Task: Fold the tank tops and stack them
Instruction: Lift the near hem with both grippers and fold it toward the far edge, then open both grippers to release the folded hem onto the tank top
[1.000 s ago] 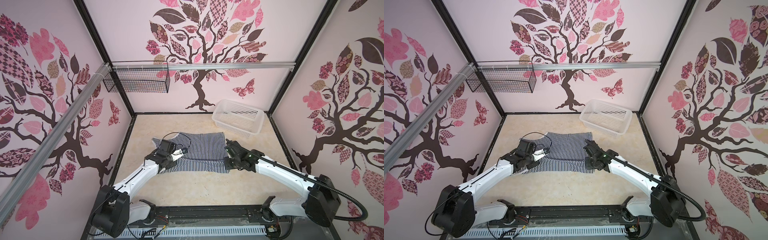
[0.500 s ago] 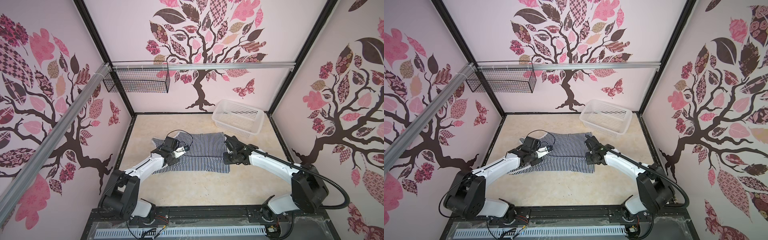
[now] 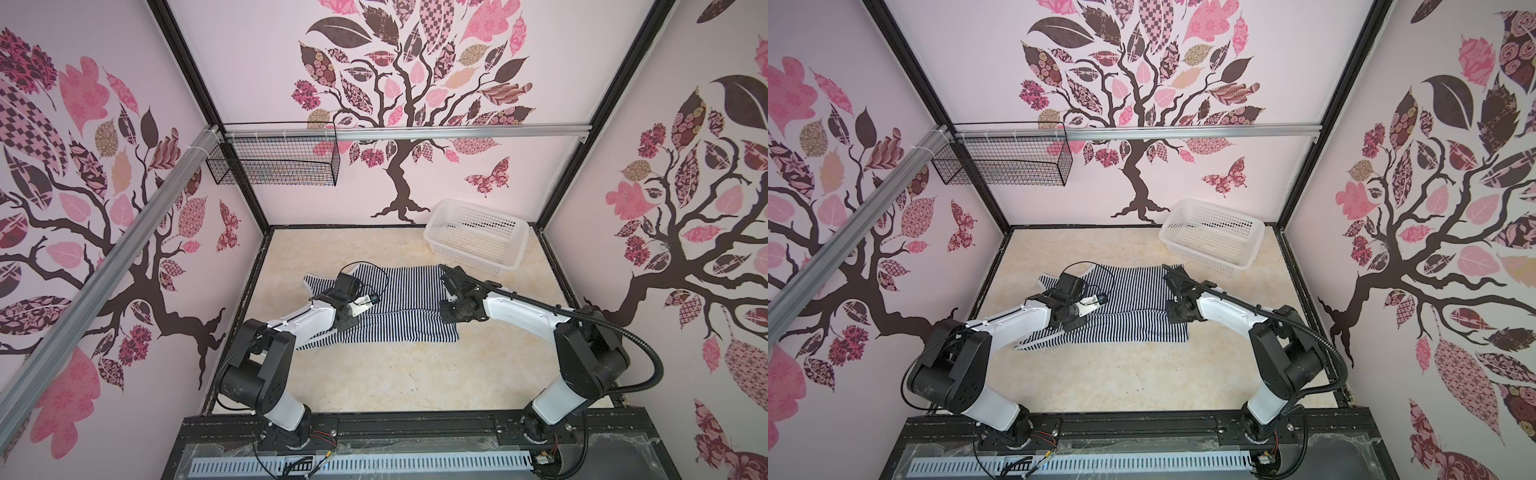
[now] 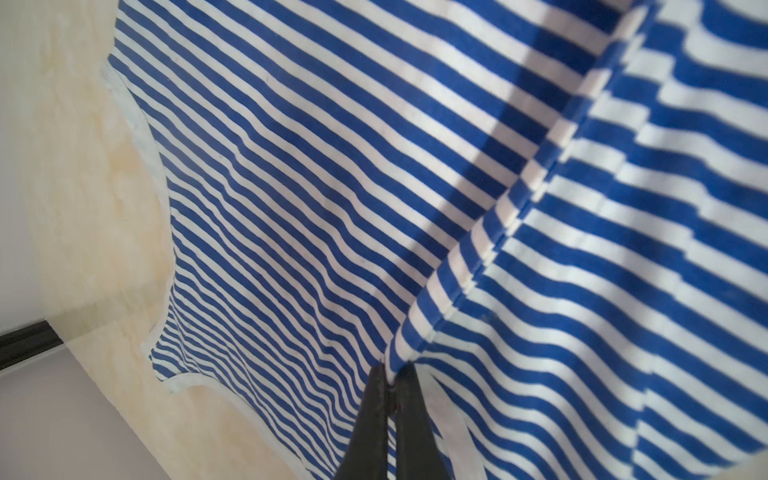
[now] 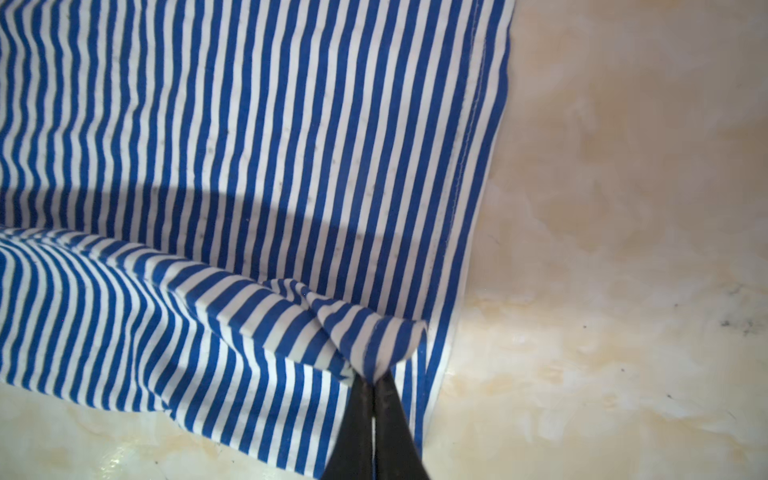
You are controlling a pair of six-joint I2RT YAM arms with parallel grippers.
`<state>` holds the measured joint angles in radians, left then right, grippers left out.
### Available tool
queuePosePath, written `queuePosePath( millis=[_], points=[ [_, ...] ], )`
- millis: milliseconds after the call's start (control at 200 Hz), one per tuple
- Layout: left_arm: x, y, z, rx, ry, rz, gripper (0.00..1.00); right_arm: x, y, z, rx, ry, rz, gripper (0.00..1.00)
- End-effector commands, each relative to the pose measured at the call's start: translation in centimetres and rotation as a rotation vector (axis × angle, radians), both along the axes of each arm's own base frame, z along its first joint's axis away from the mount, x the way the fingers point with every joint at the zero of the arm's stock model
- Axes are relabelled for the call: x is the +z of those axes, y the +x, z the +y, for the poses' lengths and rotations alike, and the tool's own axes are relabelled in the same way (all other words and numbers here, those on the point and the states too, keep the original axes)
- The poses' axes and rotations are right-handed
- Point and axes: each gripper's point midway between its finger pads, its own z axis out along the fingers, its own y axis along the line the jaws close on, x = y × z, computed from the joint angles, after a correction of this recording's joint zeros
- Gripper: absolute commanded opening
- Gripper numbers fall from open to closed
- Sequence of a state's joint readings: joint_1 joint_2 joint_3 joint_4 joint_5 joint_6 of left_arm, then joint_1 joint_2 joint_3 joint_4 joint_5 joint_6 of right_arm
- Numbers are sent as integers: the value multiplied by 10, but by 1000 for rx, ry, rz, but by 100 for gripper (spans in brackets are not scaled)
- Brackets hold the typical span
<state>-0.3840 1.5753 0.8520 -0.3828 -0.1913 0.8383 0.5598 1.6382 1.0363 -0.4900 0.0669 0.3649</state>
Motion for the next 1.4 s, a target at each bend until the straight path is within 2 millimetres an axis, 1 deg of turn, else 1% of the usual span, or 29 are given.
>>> queuePosePath(
  millis=[0,225,450,555,645,806,871,961,1001,1051,1091,1146,1196,1241,1271,1331,1391],
  points=[
    [10,10,-1,16,-10,-23,0,7,6,-1,1,-17,1,0],
    [16,7,-3,2,-23,-19,1,18,-7,-11,-10,-24,-7,0],
    [13,7,-4,-1,-25,-5,1,36,-14,-19,-27,-23,-29,0],
    [13,8,-6,-3,-31,-3,1,40,-17,-21,-28,-13,-37,0],
    [13,9,-7,-6,-31,-4,1,35,-17,-20,-20,-21,-25,0],
    [11,16,-6,12,-22,-14,2,19,-12,-18,-16,-53,7,0],
    [10,18,-5,22,-18,-18,6,12,-10,-17,-16,-60,16,0],
    [13,26,-2,56,-9,-46,15,8,-6,-18,-22,-74,20,0],
    [15,30,0,72,-2,-67,18,7,-6,-18,-25,-81,22,7],
    [20,34,3,92,4,-101,21,8,-5,-17,-27,-78,23,22],
    [25,36,5,106,5,-124,25,10,-4,-16,-28,-72,16,36],
    [33,38,9,126,0,-155,31,15,-3,-15,-30,-62,10,48],
    [43,40,13,152,-10,-189,40,22,-2,-15,-34,-52,-3,53],
    [53,41,17,175,-24,-219,49,28,-1,-14,-34,-41,-14,56],
    [62,40,20,190,-40,-238,54,33,-1,-13,-35,-34,-21,58],
    [76,34,26,217,-75,-256,55,40,-4,-13,-37,-21,-29,59],
    [85,22,33,234,-110,-238,56,45,-9,-14,-39,-1,-32,60]
  ],
)
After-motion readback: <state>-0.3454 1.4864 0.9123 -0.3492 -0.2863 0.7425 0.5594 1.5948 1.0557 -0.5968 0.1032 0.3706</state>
